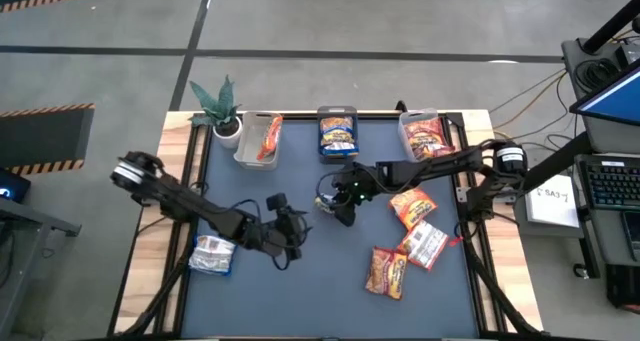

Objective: Sort Maruchan noodles
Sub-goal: Put the blue noodle pack into the black bin

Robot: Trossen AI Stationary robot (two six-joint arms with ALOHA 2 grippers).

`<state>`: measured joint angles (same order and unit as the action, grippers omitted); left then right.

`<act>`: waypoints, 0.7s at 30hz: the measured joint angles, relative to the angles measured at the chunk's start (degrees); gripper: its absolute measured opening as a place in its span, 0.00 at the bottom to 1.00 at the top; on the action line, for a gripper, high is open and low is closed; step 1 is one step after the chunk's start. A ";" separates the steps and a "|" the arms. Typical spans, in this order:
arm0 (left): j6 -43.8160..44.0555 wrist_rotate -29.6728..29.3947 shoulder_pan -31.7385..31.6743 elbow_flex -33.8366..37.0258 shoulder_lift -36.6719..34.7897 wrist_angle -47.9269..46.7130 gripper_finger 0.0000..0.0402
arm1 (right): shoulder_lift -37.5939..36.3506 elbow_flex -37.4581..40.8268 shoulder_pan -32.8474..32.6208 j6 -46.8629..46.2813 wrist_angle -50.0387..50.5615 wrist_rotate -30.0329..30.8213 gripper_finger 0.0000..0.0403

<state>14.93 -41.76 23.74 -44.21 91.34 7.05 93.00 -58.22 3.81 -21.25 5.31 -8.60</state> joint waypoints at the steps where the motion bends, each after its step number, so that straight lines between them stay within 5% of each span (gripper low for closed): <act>1: 0.26 -1.36 0.63 0.00 -1.26 -2.04 0.47 | -0.45 0.00 0.11 0.39 -0.01 0.00 0.32; 14: 0.48 -5.85 4.27 0.48 -14.34 -13.52 0.47 | -6.41 -0.04 0.56 3.39 0.63 -0.44 0.32; 21: 2.28 -5.35 4.24 0.89 -12.99 -11.52 0.44 | -7.45 0.14 0.46 -1.90 7.99 -0.63 0.32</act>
<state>17.20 -47.11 27.99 -43.31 78.35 -4.47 85.56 -58.08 4.27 -23.14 13.30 -9.23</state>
